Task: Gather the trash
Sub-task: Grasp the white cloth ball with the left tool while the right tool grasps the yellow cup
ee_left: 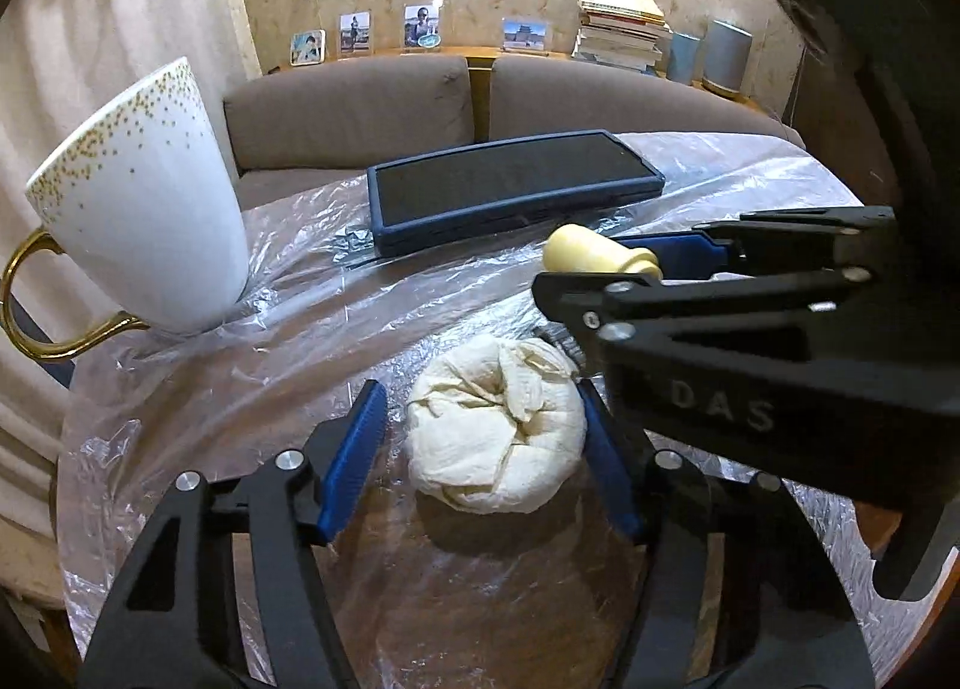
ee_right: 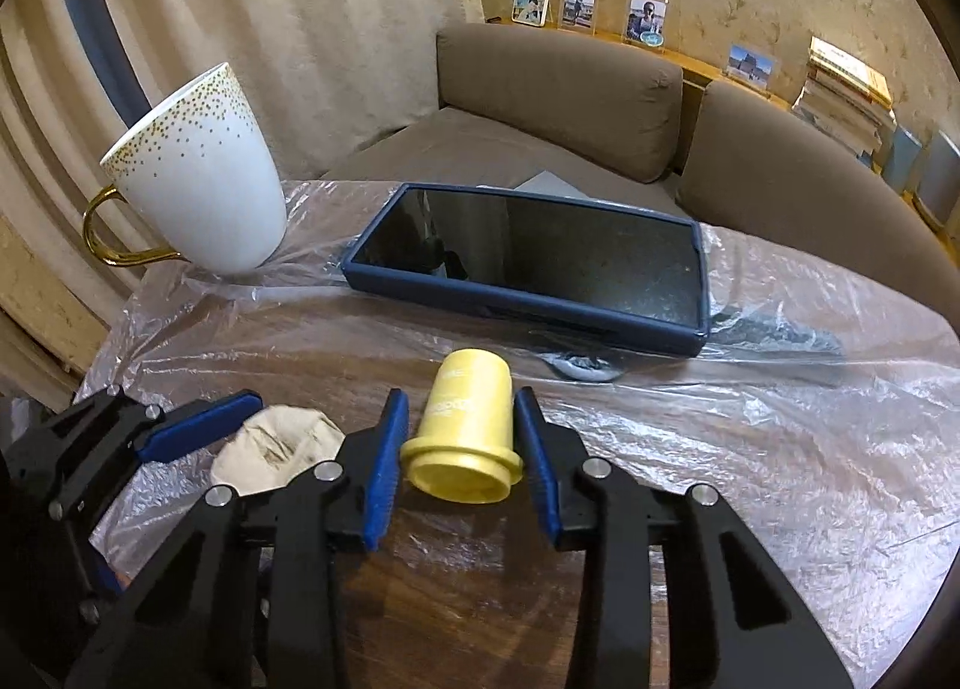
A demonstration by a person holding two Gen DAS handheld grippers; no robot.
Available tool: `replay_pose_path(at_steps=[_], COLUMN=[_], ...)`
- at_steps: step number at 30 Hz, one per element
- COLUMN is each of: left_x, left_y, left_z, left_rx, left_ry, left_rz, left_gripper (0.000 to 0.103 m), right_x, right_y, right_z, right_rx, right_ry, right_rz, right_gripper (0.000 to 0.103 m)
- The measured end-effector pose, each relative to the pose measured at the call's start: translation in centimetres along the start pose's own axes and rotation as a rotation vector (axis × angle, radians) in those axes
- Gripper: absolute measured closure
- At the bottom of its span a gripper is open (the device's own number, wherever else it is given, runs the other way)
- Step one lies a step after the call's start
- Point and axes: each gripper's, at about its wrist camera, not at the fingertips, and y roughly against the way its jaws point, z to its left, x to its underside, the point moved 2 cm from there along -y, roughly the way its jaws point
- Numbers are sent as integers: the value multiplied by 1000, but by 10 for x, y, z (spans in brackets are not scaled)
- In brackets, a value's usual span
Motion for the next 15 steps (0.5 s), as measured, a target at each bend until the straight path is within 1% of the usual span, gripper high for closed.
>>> replay_pose_path(at_steps=[3,7,11,15], left_x=[-1,-2,-2,-2], left_y=[1,3,6,10], left_z=[0,0,4,6], left_rx=[10,24,27,28], left_ry=[-5,-2,26,50], left_rz=[1,11,10,5], left_gripper=[52,52,52,52], right_x=[2,6,12,21], right_y=[4,11,19,26], right_z=[-1,-5,-14,-19], right_rx=[-2,4,-12,-14], right_ry=[-5,-7,-42,-50], right_rz=[-10,-26,-29,-30], right_gripper=[66,66,66,66])
